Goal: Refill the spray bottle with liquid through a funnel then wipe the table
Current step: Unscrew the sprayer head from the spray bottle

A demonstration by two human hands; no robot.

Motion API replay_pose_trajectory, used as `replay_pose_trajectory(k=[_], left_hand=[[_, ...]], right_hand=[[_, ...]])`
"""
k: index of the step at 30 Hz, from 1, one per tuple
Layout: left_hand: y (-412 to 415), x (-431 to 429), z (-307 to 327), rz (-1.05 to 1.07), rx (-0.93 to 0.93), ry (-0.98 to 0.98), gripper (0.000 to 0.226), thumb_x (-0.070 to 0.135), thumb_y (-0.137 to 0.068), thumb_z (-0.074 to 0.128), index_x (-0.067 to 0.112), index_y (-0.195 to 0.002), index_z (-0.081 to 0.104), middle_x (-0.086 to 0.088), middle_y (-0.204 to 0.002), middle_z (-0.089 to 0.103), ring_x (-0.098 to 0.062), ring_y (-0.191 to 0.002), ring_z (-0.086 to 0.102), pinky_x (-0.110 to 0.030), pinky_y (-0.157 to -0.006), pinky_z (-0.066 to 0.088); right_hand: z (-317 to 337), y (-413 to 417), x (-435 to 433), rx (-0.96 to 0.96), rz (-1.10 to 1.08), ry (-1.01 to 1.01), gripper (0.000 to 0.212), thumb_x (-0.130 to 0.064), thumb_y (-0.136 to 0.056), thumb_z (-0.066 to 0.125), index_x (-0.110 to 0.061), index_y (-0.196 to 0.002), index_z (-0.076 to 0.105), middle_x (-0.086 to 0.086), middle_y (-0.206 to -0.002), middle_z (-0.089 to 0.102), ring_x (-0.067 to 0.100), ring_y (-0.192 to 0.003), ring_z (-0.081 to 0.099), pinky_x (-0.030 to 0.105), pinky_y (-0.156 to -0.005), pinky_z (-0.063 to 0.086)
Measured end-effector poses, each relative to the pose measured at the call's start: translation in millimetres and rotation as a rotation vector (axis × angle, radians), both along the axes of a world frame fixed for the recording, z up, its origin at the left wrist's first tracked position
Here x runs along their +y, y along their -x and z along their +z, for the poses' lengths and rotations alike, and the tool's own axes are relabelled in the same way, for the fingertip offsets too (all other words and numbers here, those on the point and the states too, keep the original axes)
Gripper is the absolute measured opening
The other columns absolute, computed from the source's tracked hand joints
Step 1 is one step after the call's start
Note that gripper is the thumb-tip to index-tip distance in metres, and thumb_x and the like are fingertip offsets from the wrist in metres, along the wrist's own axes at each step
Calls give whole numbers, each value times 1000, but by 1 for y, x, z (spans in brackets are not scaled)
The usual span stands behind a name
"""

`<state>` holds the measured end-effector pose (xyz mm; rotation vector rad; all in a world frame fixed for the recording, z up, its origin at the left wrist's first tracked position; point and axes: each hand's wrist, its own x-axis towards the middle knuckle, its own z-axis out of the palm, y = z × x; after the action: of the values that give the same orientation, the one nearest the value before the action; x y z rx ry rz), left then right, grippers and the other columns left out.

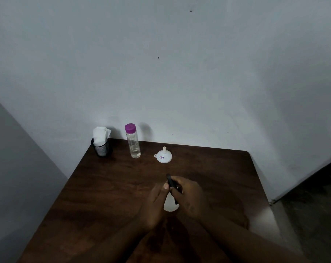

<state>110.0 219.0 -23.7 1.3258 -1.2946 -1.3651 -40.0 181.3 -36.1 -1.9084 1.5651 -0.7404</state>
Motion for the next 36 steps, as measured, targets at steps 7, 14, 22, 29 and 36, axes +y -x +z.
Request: replay_pose_trajectory(k=[7,14,22,29,36], left_hand=[[-6,18,-9,42,-46,-46,39,39,-106,40,18,-121,68,1,-121,70,-9,-115,64,-27,-101,48],[-11,37,-28,-51,-234,-45,56,69,-94,32,35,-135,49,24,-138,44,4,-129,39,-8,-105,34],[-9,47,-41,22,-460,105,46,62,-85,37,49,-130,41,30,-129,49,22,-123,41,-10,-106,34],[-3,24,-36,114,-547,188,45,25,-87,72,22,-127,54,7,-120,59,-9,-111,56,-12,-90,39],[2,12,-40,169,-535,194,35,12,-83,73,21,-115,62,20,-98,56,15,-84,45,-2,-77,36]], right_hand=[[2,-4,15,12,31,-15,30,-33,-92,60,-33,-121,67,-18,-109,71,-2,-96,64,10,-78,46],[4,-6,30,15,58,-37,34,-32,-89,62,-31,-123,68,-16,-110,72,1,-99,65,20,-83,52],[16,-6,34,106,109,-103,48,-47,-82,48,-33,-126,64,-15,-114,70,1,-103,63,25,-88,53],[28,-20,19,256,33,-163,25,-40,-77,62,-27,-98,67,-11,-94,66,6,-86,62,32,-76,56],[39,-37,-1,517,37,-303,27,-34,-76,76,-22,-96,63,0,-98,68,19,-90,66,34,-76,57]])
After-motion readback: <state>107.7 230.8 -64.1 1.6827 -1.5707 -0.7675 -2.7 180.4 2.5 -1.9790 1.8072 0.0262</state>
